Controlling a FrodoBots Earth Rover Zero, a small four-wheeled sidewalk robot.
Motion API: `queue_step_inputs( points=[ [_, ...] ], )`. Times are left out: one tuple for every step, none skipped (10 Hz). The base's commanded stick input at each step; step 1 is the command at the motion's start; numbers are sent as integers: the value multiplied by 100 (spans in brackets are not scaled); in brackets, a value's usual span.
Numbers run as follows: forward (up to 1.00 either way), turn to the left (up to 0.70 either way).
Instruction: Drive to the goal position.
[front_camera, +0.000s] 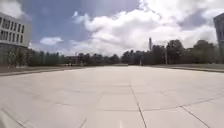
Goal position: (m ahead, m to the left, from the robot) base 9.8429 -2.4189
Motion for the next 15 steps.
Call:
queue_step_inputs(
  points=[
    [100, 0],
    [100, 0],
    [100, 0],
    [100, 0],
    [100, 0],
    [100, 0],
    [100, -3],
    [100, -6],
    [100, 0],
    [100, 0],
    [100, 0],
    [100, 0],
    [100, 0],
    [100, 0],
    [100, 0]
  ],
)
